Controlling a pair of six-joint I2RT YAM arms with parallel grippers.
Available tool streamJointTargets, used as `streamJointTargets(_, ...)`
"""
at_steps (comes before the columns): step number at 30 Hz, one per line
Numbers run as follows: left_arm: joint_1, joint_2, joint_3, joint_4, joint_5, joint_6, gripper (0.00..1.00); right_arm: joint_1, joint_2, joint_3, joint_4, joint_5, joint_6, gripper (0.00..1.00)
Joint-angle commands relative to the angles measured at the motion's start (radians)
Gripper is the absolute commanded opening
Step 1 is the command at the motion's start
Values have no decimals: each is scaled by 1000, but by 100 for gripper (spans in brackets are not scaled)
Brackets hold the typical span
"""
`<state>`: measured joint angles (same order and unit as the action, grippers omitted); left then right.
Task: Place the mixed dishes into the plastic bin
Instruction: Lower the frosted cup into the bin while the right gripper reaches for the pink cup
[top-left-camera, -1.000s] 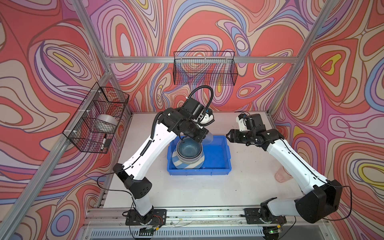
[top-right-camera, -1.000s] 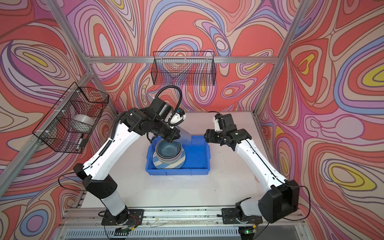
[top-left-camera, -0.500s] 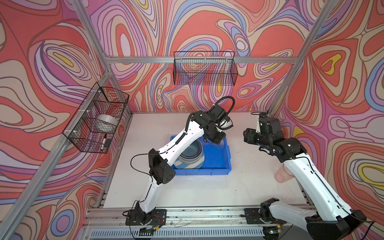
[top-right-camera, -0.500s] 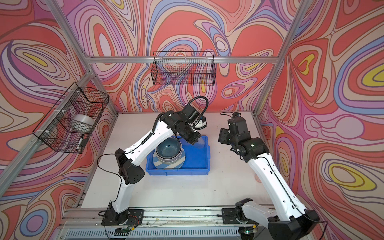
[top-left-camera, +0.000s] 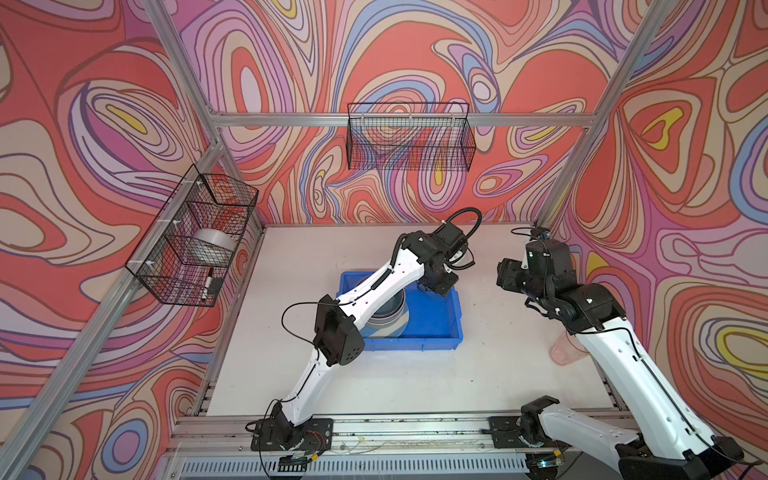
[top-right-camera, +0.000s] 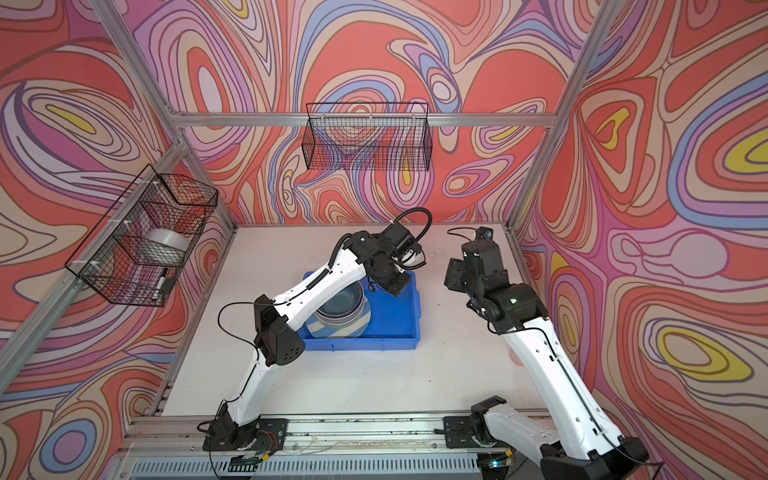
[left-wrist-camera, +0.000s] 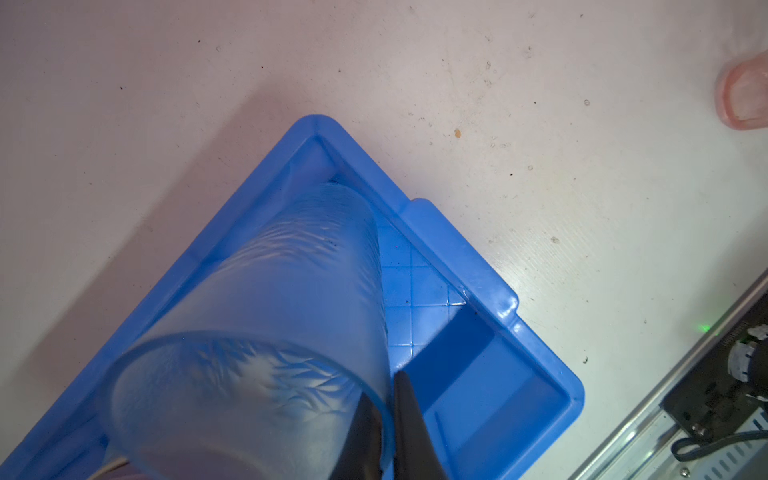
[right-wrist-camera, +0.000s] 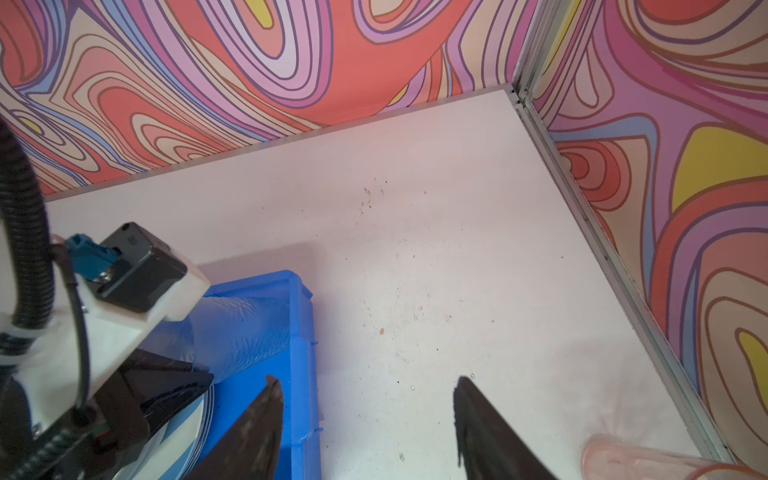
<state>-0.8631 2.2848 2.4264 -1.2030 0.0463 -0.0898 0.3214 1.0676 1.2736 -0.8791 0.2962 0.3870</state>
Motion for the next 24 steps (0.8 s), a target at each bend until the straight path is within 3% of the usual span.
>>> streamJointTargets(1, -16, 24, 27, 38, -34, 32, 0, -3, -14, -16, 2, 18, 8, 66)
streamJointTargets(13, -16, 80, 26, 59, -40, 61, 1, -4, -24, -30, -3, 32, 14, 66)
streamJointTargets(24, -17, 91, 19, 104, -37, 84, 28, -4, -34, -45, -3, 25, 27, 66)
